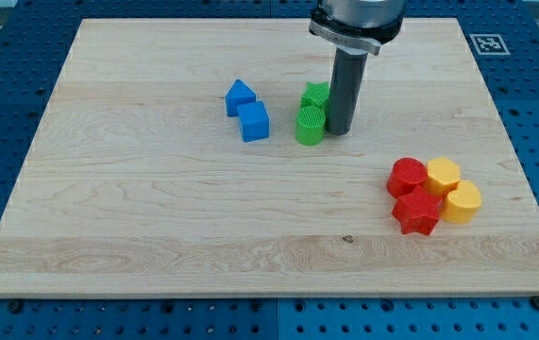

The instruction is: Move green circle into blue cube

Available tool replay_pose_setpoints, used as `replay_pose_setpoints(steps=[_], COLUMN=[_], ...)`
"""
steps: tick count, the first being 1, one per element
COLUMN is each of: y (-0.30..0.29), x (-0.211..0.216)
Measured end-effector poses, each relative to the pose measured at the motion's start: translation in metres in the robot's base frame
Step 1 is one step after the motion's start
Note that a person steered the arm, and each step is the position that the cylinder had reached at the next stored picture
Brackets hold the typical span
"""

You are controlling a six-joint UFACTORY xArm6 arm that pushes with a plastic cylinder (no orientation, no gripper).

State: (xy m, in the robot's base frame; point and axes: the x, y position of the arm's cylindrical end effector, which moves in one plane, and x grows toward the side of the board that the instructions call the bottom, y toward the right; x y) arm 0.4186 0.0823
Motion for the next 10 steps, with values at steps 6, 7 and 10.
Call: replay_pose_setpoints(steps=[6,7,10], y=[-0.023,-0.026,-0.037], x=[0.008,0.008,-0.002])
